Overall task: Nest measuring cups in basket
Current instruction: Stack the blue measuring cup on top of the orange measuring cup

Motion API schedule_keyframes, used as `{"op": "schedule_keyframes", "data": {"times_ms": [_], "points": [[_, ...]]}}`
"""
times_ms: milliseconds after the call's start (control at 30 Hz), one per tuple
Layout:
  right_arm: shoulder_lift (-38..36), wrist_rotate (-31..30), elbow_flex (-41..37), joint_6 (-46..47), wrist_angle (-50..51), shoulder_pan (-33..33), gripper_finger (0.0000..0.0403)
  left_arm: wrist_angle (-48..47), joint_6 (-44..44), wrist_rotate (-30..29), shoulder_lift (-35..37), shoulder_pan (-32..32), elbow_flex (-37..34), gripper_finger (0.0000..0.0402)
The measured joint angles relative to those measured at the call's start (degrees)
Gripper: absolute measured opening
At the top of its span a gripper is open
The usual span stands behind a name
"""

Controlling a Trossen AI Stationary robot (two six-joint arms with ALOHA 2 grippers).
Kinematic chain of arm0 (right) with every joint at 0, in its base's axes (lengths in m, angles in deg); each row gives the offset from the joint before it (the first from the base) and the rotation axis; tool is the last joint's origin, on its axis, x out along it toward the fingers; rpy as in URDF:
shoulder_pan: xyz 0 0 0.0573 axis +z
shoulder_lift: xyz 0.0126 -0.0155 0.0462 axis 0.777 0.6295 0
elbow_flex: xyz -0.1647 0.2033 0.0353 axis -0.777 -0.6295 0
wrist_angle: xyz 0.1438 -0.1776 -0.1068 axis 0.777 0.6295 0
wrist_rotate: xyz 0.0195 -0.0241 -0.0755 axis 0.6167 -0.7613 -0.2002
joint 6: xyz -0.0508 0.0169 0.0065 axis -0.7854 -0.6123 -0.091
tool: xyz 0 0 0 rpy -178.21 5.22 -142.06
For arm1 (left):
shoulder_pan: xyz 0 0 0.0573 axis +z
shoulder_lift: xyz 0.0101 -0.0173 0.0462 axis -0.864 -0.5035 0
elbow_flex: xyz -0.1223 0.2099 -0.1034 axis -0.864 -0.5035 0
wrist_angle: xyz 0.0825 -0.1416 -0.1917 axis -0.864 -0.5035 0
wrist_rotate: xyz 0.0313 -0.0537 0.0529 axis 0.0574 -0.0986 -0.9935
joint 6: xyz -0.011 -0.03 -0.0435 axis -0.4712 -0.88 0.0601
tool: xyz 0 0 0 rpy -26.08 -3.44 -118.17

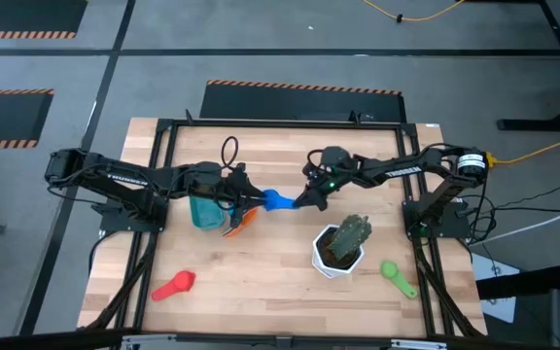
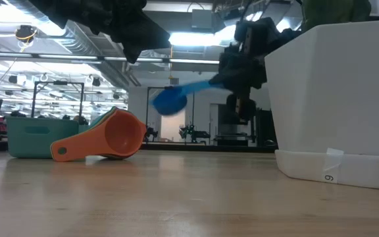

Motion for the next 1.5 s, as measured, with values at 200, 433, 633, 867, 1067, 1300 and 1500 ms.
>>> {"op": "schedule_keyframes", "data": {"times_ms": [200, 433, 633, 867, 1067, 1300, 1500], "points": [[-3.8, 3.2, 0.0, -0.2, -1.9, 0.0, 0.0015, 0.1, 0.1, -0.2, 0.0, 0.0, 0.0, 0.0081], [-11.7, 5.8, 0.0, -0.2, 0.2, -0.5, 0.0007, 0.6, 0.0, -2.0, 0.0, 0.0, 0.1, 0.0081], [-19.3, 6.0, 0.0, -1.9, 4.8, -3.2, 0.0016, 1.9, 0.0, -3.6, 0.0, 0.0, 0.2, 0.0081], [-25.5, 6.3, 0.1, -5.8, 8.7, -5.2, 0.0008, 2.3, -4.3, -6.1, -0.1, 0.0, 0.1, 0.0081], [-27.5, 6.2, 0.1, -7.7, 10.4, -5.4, 0.0014, 2.4, -6.0, -1.6, 0.0, 0.0, 0.1, 0.0083], [-27.5, 6.1, 0.1, -7.9, 10.3, -5.4, 0.0011, 1.5, -9.8, -1.3, 0.0, 0.0, 0.1, 0.0132], [-27.5, 6.0, 0.1, -8.2, 10.3, -5.4, 0.001, -0.2, -12.5, 2.1, 0.0, 0.0, 0.6, 0.0162]]}}
